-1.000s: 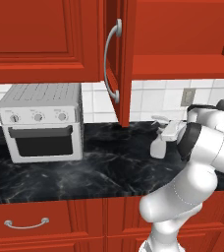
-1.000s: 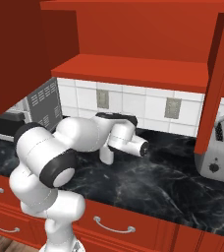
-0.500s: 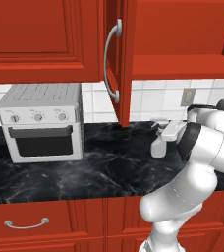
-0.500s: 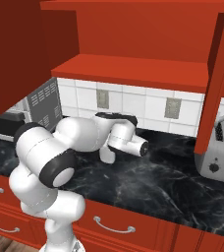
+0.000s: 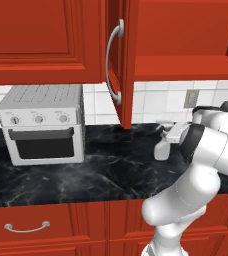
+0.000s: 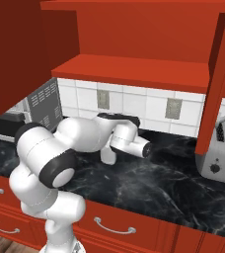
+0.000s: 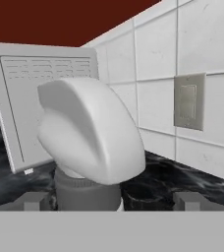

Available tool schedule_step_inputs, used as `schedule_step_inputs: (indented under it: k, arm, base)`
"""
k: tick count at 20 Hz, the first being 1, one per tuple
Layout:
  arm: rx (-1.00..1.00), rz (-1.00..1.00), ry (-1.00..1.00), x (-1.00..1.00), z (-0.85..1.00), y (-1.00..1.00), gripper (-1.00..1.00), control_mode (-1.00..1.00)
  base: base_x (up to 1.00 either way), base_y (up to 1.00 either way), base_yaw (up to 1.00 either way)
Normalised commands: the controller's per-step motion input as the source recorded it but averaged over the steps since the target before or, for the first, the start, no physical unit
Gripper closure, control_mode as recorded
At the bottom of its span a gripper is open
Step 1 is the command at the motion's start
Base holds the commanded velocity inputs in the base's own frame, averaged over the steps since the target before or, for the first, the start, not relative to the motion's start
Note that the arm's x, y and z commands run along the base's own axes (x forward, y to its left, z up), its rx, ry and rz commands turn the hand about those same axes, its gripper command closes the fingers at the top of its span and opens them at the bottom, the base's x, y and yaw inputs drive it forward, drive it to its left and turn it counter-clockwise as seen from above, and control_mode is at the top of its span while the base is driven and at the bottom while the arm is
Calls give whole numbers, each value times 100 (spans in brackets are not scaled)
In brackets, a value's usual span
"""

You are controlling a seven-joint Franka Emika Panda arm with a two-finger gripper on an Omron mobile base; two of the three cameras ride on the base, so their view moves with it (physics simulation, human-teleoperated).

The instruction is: Move the cutting board and knife to the sink. Then move spray from the cabinet to the counter.

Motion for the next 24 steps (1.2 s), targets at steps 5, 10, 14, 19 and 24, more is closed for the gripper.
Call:
schedule_step_inputs:
  k: [5,10,14,19,24]
  arm:
    - [0,0,0,0,0,-16,-100,-100]
    - [0,0,0,0,-1,-14,-100,-100]
    - [0,2,0,-1,0,-28,-100,-100]
    - [0,5,0,-22,0,-24,-100,-100]
    - [0,6,0,-33,0,-17,-100,-100]
  base:
    - [0,0,0]
    - [0,0,0]
    - [0,0,0]
    - [0,0,0]
    - [0,0,0]
